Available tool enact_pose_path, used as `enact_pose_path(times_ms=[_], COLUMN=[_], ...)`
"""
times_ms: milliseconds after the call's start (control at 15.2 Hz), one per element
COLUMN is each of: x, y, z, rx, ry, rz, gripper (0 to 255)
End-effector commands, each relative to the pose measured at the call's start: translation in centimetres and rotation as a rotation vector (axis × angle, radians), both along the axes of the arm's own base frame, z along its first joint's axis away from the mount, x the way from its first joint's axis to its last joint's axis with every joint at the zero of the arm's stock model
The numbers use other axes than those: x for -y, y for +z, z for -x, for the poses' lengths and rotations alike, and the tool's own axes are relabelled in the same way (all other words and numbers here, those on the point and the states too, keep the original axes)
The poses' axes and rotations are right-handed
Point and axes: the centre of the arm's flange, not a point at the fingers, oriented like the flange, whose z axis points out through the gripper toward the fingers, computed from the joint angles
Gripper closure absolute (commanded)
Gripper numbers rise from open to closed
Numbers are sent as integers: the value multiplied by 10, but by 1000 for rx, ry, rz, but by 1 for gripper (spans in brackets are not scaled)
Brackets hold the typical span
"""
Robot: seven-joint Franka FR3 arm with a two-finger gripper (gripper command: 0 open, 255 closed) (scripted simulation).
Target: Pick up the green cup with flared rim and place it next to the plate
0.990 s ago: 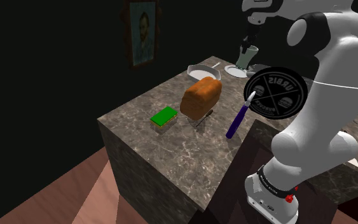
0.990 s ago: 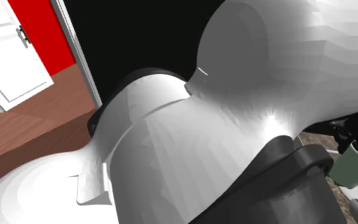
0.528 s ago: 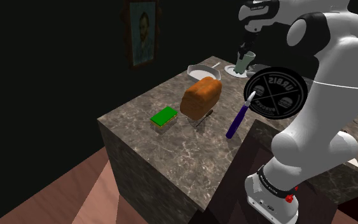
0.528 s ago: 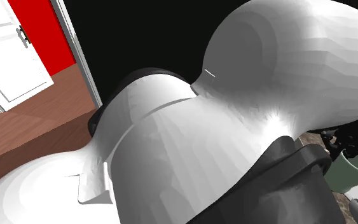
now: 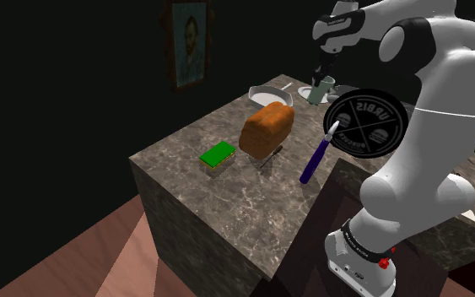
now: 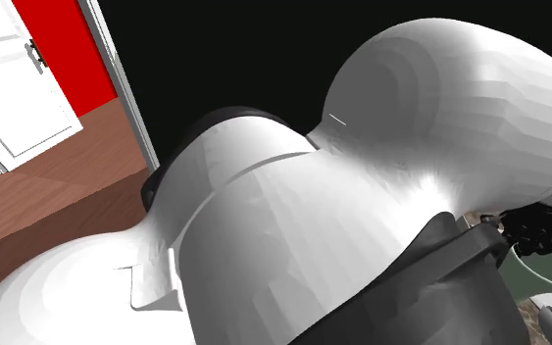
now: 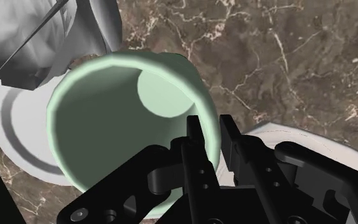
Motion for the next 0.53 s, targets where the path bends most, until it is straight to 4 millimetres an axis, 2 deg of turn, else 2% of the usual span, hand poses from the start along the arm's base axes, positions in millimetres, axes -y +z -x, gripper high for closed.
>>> enact_pose_path(times_ms=[0, 462], x=[1, 1], y=[-11, -44], z=[0, 0], rx=[1, 1], ry=[0, 0], rz=[1, 1], gripper=[255, 255])
